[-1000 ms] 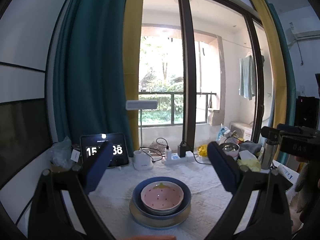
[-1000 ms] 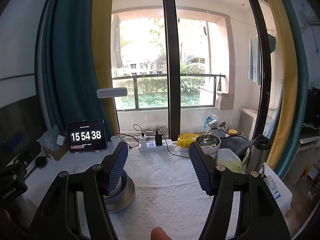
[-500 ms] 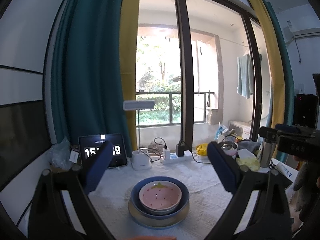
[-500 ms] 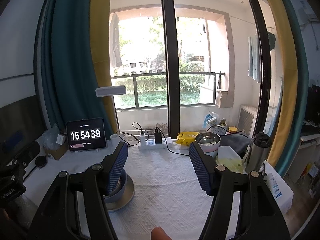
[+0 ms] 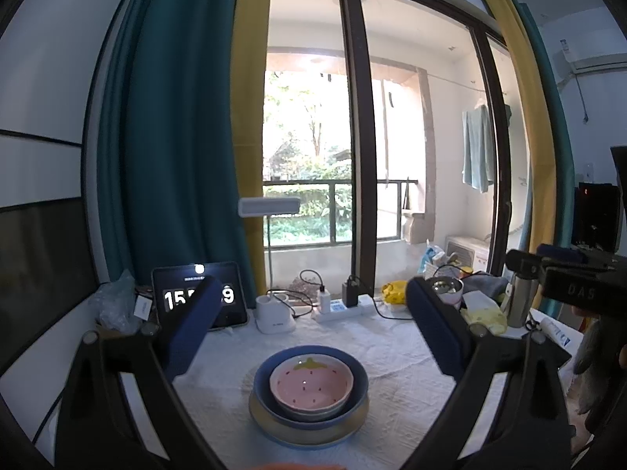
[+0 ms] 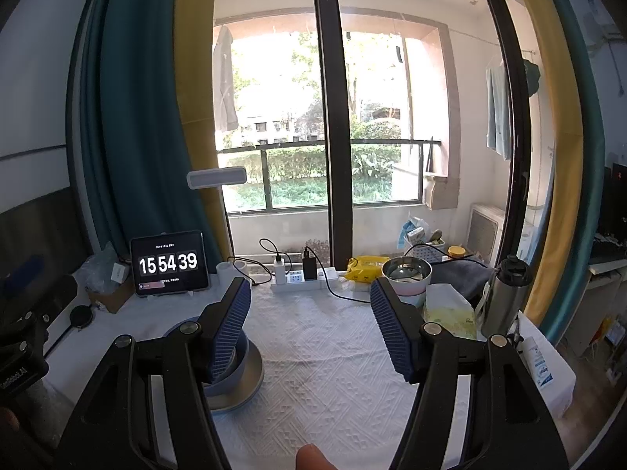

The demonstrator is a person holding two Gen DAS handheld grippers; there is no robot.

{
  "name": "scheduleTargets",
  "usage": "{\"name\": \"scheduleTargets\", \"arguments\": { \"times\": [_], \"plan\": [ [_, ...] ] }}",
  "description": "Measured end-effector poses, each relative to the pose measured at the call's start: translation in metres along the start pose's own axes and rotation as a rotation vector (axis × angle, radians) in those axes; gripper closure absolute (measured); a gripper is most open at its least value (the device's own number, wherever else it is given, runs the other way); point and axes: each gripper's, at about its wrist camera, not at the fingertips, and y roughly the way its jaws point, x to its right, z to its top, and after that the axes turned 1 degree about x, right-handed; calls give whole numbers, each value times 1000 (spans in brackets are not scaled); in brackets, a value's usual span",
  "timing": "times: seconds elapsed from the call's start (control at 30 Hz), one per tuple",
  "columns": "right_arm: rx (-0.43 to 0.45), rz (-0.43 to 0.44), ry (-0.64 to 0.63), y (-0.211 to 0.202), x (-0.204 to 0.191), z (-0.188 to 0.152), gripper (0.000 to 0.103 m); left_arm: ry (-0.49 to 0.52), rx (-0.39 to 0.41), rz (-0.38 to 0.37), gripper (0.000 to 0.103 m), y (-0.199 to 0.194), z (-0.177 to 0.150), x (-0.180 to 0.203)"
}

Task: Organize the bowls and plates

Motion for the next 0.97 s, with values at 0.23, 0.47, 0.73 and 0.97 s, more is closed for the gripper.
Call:
{"name": "scheduleTargets", "arguments": {
  "times": [0.23,0.47,0.73,0.97],
  "plan": [
    [0,-1,0,0,1,-1,36,2,0,0,7,0,1,1],
    [-1,0,0,0,1,0,36,2,1,-3,7,0,2,1],
    [0,0,1,0,1,0,36,3,1,-3,7,0,2,1],
    [-1,1,0,0,1,0,36,4,-3,-21,7,1,2,3]
  ]
}}
